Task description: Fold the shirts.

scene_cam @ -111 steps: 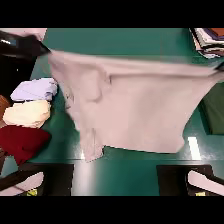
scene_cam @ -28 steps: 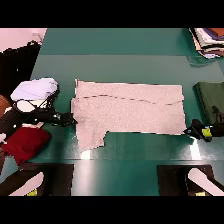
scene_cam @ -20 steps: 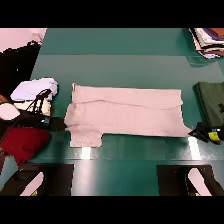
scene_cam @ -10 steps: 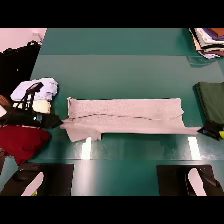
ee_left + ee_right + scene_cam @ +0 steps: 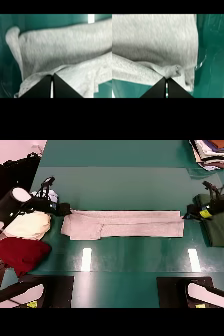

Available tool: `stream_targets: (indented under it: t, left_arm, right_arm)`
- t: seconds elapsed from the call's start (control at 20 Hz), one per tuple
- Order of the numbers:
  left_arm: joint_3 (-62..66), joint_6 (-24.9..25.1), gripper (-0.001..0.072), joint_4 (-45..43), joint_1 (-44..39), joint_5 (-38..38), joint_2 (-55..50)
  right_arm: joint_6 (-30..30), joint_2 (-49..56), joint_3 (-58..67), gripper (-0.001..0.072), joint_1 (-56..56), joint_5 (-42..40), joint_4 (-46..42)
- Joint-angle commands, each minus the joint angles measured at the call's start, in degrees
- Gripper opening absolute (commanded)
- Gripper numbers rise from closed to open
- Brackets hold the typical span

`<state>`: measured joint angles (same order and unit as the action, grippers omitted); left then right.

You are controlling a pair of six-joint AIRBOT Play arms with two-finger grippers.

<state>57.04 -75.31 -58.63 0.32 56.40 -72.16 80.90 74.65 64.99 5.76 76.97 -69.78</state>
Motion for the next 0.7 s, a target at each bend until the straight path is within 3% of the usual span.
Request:
stream_targets:
  t: [0.0, 0.05, 0.1, 0.35, 0.4, 0.45, 0.5, 0.65]
  left_arm:
    - [5.44, -0.17, 0.0061, 0.42, 0.02, -3.72, -5.09]
    - [6.43, -0.83, 0.0289, 0.44, 0.02, -3.82, -5.07]
    - [7.56, -1.40, 0.0474, 0.42, 0.04, -3.10, -5.03]
    - [12.72, -1.25, 0.0496, 2.69, 0.02, 7.65, -5.03]
    - [12.70, -1.27, 0.0470, 3.89, 0.00, 8.04, -5.05]
    - [12.70, -1.16, 0.0201, 4.76, -0.33, 8.15, -5.03]
    - [12.70, -0.96, 0.0037, 5.09, -1.05, 7.93, -5.05]
    - [12.66, -1.29, 0.0033, 5.07, -5.73, 4.00, -5.11]
  right_arm:
    - [0.20, 8.20, 7.63, 0.0211, -1.09, -0.94, 2.80]
    - [0.15, 9.62, 9.31, 0.0394, -0.20, -0.68, 4.52]
    - [-0.22, 10.56, 10.43, 0.0477, 0.87, 0.22, 5.88]
    - [-6.16, 11.21, 7.67, 0.0481, 8.13, 5.35, 7.30]
    - [-7.10, 11.23, 5.51, 0.0484, 9.84, 5.55, 7.30]
    - [-8.17, 11.26, 3.04, 0.0531, 11.50, 5.18, 7.34]
    - [-8.85, 11.26, 0.76, 0.0568, 12.74, 4.50, 7.39]
    - [-12.59, 11.28, -5.55, 0.0575, 14.71, 1.77, 11.56]
